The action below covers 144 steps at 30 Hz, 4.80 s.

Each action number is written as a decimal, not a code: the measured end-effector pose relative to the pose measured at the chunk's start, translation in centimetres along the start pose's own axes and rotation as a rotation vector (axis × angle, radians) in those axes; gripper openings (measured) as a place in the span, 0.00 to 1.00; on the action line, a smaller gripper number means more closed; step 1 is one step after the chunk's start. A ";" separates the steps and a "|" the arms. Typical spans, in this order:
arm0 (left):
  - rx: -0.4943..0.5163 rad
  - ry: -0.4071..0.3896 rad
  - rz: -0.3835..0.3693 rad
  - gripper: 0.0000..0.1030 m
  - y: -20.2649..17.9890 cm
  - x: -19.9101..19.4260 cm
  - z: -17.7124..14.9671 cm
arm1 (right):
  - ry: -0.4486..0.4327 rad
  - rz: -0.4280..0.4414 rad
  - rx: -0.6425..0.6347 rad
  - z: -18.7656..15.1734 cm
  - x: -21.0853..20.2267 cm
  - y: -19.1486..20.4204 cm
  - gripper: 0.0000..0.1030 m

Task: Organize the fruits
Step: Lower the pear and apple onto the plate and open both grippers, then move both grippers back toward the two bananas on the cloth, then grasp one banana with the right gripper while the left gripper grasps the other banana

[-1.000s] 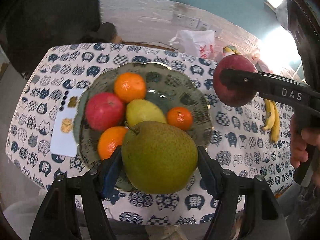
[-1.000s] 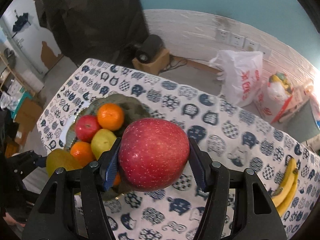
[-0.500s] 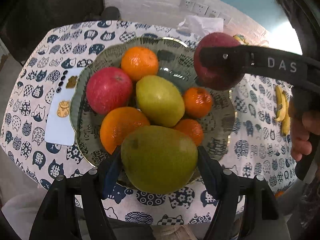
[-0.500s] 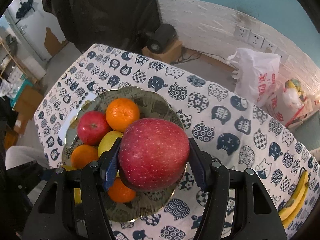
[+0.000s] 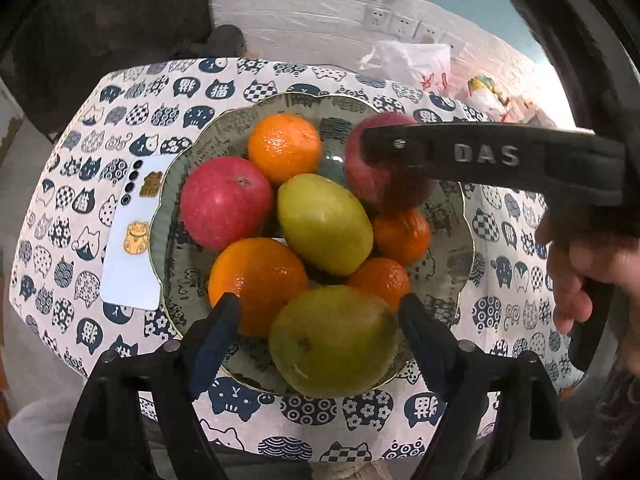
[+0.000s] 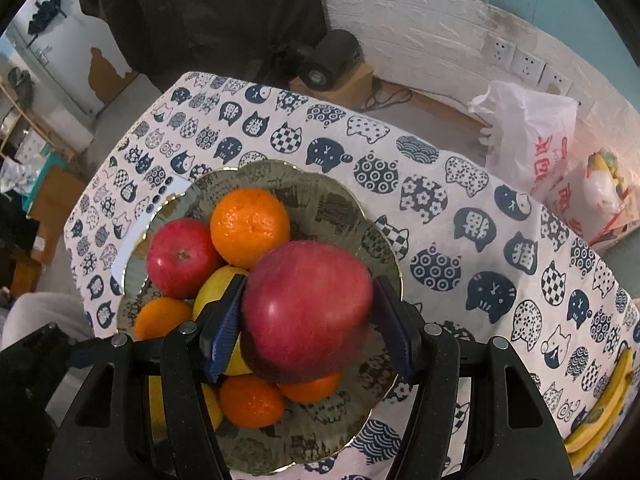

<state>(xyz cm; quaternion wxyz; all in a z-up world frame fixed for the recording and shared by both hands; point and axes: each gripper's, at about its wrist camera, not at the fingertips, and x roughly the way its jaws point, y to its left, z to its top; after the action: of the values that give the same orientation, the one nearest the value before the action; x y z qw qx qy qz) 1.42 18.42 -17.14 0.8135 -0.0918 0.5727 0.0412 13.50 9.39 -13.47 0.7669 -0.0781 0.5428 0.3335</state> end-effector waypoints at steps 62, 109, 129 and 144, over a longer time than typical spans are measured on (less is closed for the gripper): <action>0.275 -0.206 -0.061 0.80 -18.4 -9.2 2.3 | -0.276 -0.302 0.205 -14.8 -24.5 -14.4 0.77; 0.520 0.006 -0.115 0.80 -34.4 7.6 6.6 | 0.016 -0.287 0.541 -22.8 -12.5 -32.7 0.76; 0.486 0.077 -0.168 0.81 -38.4 10.0 6.5 | 0.022 -0.313 0.539 -23.4 -14.7 -33.4 0.26; 0.572 0.136 -0.145 0.84 -42.6 13.7 5.2 | -0.038 -0.196 0.708 -24.9 -15.6 -36.3 0.38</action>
<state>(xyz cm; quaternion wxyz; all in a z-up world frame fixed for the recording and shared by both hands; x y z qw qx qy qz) 18.24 -22.77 -23.95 0.7670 0.0979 0.6062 -0.1860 12.73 -37.07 -18.38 0.7846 0.1466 0.6002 0.0513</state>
